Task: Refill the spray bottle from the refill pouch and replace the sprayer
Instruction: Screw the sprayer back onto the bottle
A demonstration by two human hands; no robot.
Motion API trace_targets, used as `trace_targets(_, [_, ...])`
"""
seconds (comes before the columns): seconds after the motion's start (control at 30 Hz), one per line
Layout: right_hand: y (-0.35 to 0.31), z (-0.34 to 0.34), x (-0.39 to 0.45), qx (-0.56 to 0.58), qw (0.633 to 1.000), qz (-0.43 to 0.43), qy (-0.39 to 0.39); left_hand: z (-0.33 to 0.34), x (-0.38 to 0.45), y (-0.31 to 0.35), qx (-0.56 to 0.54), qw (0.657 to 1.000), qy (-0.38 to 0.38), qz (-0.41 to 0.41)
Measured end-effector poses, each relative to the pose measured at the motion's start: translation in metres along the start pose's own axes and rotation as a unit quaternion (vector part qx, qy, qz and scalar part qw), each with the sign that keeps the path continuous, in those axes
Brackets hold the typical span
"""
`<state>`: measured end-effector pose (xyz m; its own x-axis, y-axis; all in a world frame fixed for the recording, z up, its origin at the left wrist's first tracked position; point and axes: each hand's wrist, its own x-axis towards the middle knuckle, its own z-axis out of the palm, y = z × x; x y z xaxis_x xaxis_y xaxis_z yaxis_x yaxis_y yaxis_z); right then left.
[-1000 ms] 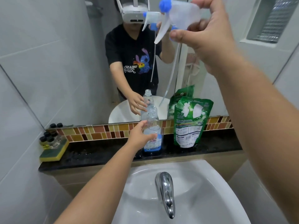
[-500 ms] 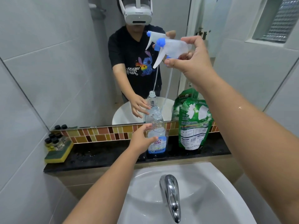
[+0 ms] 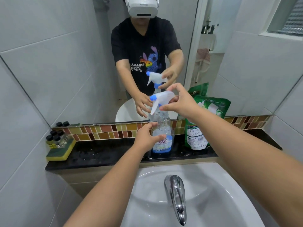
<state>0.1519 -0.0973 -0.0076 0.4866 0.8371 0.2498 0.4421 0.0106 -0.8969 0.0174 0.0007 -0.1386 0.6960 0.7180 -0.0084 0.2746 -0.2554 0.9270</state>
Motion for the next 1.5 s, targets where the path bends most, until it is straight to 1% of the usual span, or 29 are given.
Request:
trace_targets(0.1, [0.009, 0.004, 0.000, 0.008, 1.000, -0.002, 0.019, 0.000, 0.000, -0.001, -0.003, 1.000, -0.003, 0.000])
trace_targets(0.23, [0.022, 0.007, 0.000, 0.033, 0.999, 0.000, 0.014, 0.000, 0.000, -0.001, -0.014, 1.000, -0.013, -0.004])
trace_targets(0.33, [0.029, 0.006, 0.000, 0.047, 0.999, -0.010, -0.006, 0.000, -0.001, -0.002, -0.019, 1.000, -0.020, -0.003])
trace_targets(0.47, [0.036, 0.004, -0.002, 0.024, 0.999, -0.005, -0.030, 0.001, -0.002, -0.001, -0.037, 0.999, -0.031, -0.007])
trace_targets(0.53, [0.036, 0.007, -0.004, 0.005, 1.000, -0.004, -0.012, 0.001, -0.003, 0.001, -0.041, 0.999, -0.033, -0.009])
trace_targets(0.67, [0.027, 0.019, -0.007, -0.072, 0.996, -0.017, 0.049, 0.000, -0.004, 0.003, -0.042, 0.999, -0.034, -0.006])
trace_targets(0.83, [0.030, 0.022, -0.022, -0.054, 0.996, -0.053, 0.038, 0.000, -0.004, 0.002, -0.029, 0.999, -0.038, -0.006])
trace_targets(0.9, [0.031, 0.020, -0.026, -0.062, 0.995, -0.063, 0.051, 0.001, -0.005, 0.002, -0.029, 0.999, -0.037, -0.002])
trace_targets(1.03, [0.028, 0.016, -0.021, -0.094, 0.990, -0.062, 0.080, 0.004, -0.006, 0.001, -0.030, 0.999, -0.027, -0.001])
trace_targets(1.2, [0.025, 0.021, -0.014, -0.090, 0.991, -0.051, 0.080, 0.003, -0.007, 0.002, -0.045, 0.999, -0.032, -0.003])
trace_targets(1.3, [0.029, 0.019, -0.015, -0.049, 0.996, -0.041, 0.054, 0.001, -0.005, 0.001, -0.059, 0.997, -0.042, -0.007])
trace_targets(1.43, [0.035, 0.001, -0.013, 0.080, 0.995, -0.014, -0.050, 0.001, -0.001, 0.000, -0.064, 0.996, -0.058, -0.014])
trace_targets(1.5, [0.033, -0.008, -0.007, 0.097, 0.991, -0.003, -0.096, 0.001, 0.000, -0.001, -0.061, 0.996, -0.060, -0.016])
